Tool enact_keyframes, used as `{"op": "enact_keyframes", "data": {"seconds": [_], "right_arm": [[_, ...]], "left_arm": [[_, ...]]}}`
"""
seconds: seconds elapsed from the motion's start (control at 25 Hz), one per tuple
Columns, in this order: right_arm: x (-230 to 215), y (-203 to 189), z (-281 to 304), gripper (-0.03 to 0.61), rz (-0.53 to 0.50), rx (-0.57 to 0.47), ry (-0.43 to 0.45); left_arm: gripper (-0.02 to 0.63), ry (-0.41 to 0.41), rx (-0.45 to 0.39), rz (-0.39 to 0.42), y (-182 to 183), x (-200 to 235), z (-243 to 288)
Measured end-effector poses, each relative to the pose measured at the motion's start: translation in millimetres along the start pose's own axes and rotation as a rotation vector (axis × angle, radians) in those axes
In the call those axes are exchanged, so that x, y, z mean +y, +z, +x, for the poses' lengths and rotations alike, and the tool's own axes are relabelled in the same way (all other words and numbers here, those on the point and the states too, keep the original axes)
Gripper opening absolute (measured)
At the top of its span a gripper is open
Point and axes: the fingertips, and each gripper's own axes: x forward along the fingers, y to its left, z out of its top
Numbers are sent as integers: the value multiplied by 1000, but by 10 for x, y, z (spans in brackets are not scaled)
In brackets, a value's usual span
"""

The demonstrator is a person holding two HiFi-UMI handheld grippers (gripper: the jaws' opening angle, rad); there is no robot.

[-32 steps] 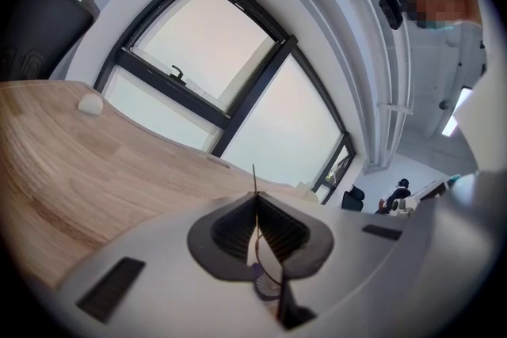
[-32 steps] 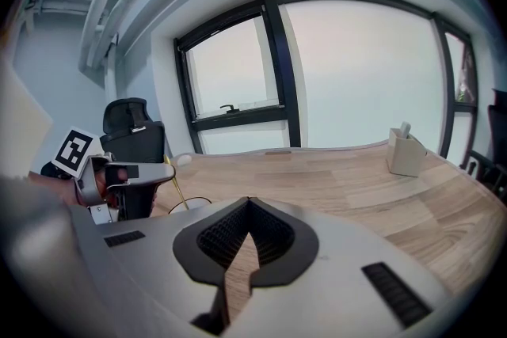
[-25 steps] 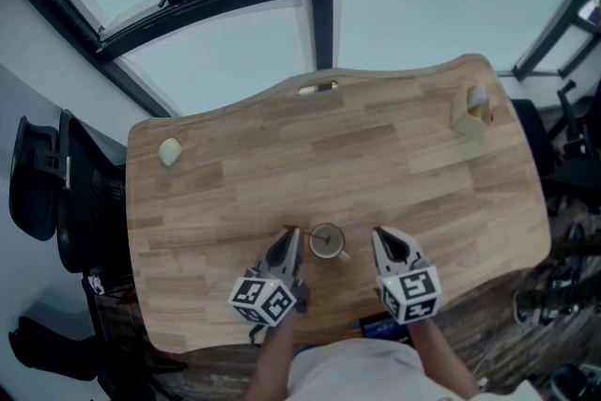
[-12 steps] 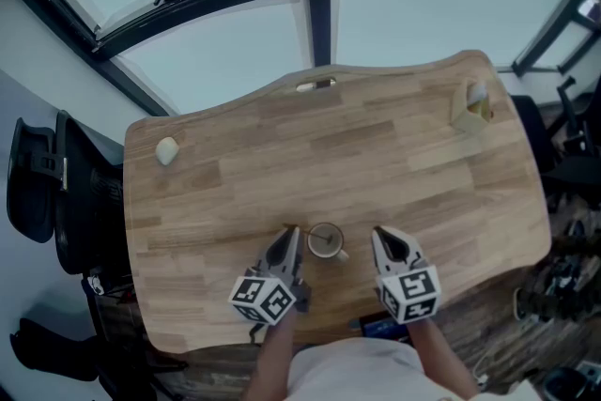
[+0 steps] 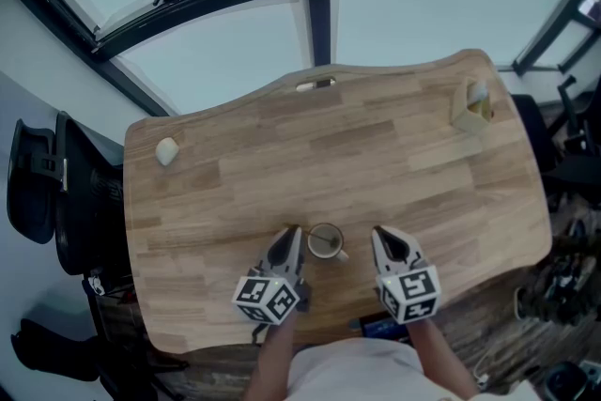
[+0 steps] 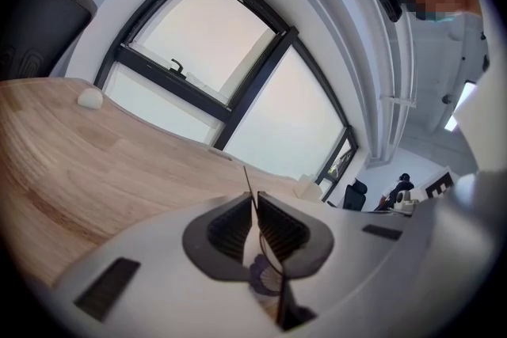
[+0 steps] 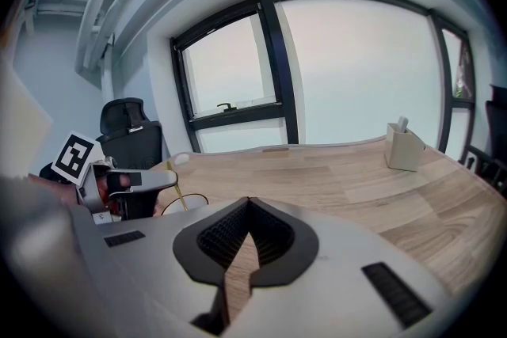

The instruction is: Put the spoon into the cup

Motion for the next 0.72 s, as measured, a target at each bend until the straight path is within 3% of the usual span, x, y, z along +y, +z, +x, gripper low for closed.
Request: {"op": "enact_keyframes", "data": {"seconds": [0.72], "right_arm": [[-22, 55, -103, -3, 5, -26, -22]], "left_arm": [[64, 22, -20, 62, 101, -35, -24]]}}
